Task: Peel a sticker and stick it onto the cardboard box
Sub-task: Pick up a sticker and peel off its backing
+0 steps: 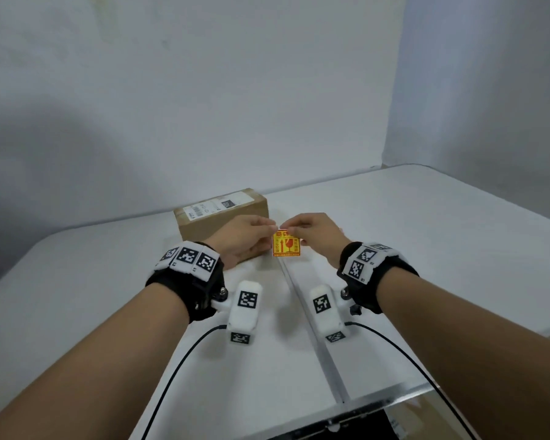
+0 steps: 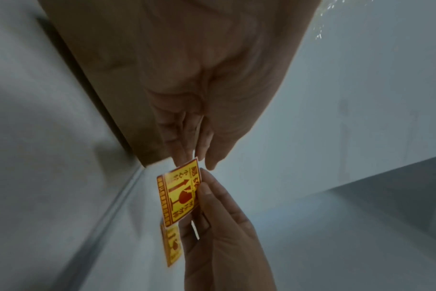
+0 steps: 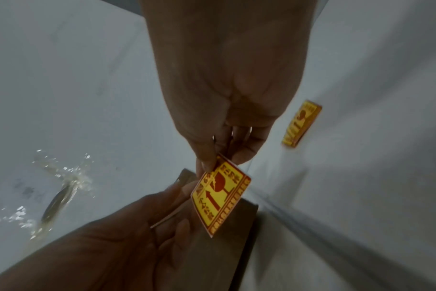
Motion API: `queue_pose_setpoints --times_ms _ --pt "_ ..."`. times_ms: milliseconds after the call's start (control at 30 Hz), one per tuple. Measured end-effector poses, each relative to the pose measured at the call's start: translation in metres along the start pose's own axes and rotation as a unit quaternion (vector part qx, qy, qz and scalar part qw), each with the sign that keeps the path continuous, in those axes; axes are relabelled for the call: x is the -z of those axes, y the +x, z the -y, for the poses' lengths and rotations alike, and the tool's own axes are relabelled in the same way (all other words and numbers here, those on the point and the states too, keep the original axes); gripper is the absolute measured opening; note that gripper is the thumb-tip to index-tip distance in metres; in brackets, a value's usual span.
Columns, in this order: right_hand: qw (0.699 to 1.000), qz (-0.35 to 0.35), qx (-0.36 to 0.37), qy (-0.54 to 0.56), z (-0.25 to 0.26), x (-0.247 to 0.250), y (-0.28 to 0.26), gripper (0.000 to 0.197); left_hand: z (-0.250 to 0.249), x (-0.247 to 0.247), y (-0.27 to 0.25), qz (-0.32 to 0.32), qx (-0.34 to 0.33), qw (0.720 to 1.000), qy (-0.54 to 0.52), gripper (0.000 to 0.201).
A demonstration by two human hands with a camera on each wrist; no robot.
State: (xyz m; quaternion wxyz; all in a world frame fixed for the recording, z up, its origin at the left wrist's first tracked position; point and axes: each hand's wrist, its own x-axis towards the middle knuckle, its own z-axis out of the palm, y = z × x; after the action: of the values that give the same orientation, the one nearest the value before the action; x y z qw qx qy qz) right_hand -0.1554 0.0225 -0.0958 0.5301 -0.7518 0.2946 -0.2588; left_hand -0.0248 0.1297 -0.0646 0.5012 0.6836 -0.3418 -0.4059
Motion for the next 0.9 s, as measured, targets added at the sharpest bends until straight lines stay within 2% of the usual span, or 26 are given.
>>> queue_pose_setpoints --times_ms 133,233,367,533,900 --pt "0.999 0.033 0.029 0.020 0.004 -0.033 -0.008 0.017 0.024 0.027 -0.021 -0.024 -0.005 1.000 -0.018 0.025" --pt "0.998 0.035 0.039 0.041 0.009 -0.050 -0.012 0.015 0.038 0.038 -0.035 -0.050 -0.019 0.998 -0.033 0.005" --pt "0.998 0.020 0.019 0.062 0.014 -0.066 -0.014 0.032 0.048 0.043 -0.047 -0.081 -0.046 0.993 -0.074 0.004" --pt "0.997 0.015 0.002 0.075 0.013 -0.071 -0.020 0.033 0.054 0.046 -0.059 -0.030 -0.030 0.992 -0.116 0.018" --pt "0.999 0.011 0.030 0.009 0.013 -0.075 -0.030 0.031 0.054 0.053 -0.073 -0.009 0.005 0.991 -0.134 0.016"
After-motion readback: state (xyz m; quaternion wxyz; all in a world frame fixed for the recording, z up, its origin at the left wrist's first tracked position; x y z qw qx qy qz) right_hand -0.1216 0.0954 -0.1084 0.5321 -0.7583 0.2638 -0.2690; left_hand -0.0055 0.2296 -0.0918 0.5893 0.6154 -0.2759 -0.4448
